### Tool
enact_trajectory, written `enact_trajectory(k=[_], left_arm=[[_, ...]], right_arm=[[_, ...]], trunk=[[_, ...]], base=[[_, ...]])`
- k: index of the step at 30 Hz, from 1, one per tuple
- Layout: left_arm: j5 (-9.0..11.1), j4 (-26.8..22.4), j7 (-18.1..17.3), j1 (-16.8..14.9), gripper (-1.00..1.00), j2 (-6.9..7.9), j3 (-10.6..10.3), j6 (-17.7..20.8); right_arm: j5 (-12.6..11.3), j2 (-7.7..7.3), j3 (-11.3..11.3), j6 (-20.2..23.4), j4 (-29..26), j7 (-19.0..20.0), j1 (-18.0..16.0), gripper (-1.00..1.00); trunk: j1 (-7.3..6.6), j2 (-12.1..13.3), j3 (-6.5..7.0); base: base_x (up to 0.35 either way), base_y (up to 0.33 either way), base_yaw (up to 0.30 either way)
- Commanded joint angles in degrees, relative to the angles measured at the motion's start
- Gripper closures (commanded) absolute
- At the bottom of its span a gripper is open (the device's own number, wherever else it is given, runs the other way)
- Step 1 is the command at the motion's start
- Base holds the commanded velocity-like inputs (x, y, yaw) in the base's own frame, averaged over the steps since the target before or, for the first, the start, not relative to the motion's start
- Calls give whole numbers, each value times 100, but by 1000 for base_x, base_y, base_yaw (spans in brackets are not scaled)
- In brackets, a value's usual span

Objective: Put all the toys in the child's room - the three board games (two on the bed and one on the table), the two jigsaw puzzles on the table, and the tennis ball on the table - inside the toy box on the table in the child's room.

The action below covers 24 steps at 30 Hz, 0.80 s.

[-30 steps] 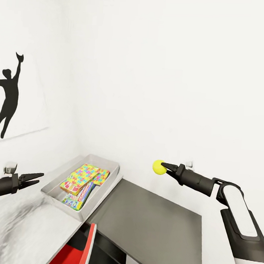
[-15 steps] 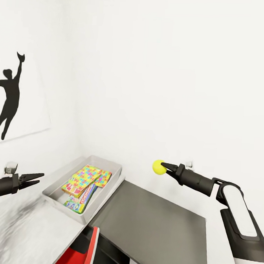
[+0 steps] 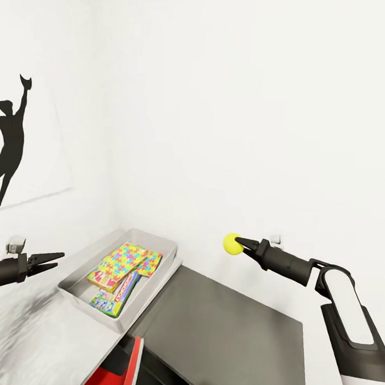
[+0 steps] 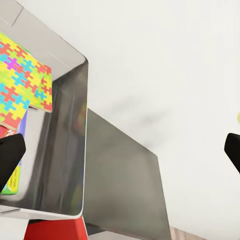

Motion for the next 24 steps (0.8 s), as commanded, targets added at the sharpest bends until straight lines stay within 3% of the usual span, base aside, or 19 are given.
enact_trajectory(k=[1, 7, 11, 14, 17, 19, 21, 24], left_arm=[[-14, 1, -26, -7, -100, 1, 3, 21], [-15, 1, -26, -9, -100, 3, 24, 21], [-16, 1, -26, -8, -100, 3, 27, 21], [-17, 1, -26, -8, -100, 3, 33, 21], [-17, 1, -26, -7, -100, 3, 35, 21], [-21, 1, -26, -7, -100, 3, 36, 21], [-21, 1, -26, -7, -100, 3, 36, 21], [-22, 1, -26, -7, -100, 3, 38, 21]], right_arm=[[-17, 1, -9, 22, -3, -35, -8, 100], [74, -18, -13, 22, -5, -182, -151, 100], [153, 16, 129, 22, 252, -844, -634, 100], [164, 57, 506, 22, 816, -1593, -1221, 100], [166, 218, 798, 22, 1440, -1998, -1743, 100], [191, 516, 991, 22, 2173, -2202, -2255, 100], [203, 700, 1069, 22, 2577, -2261, -2491, 100], [298, 1169, 1237, 22, 3642, -2396, -3042, 100]], trunk=[[4, -13, -13], [4, -13, -13], [4, -13, -13], [4, -13, -13], [4, -13, -13], [4, -13, -13], [4, -13, -13], [4, -13, -13]], base=[[1, 0, 0], [0, 0, 0], [0, 0, 0], [0, 0, 0], [0, 0, 0], [0, 0, 0], [0, 0, 0], [0, 0, 0]])
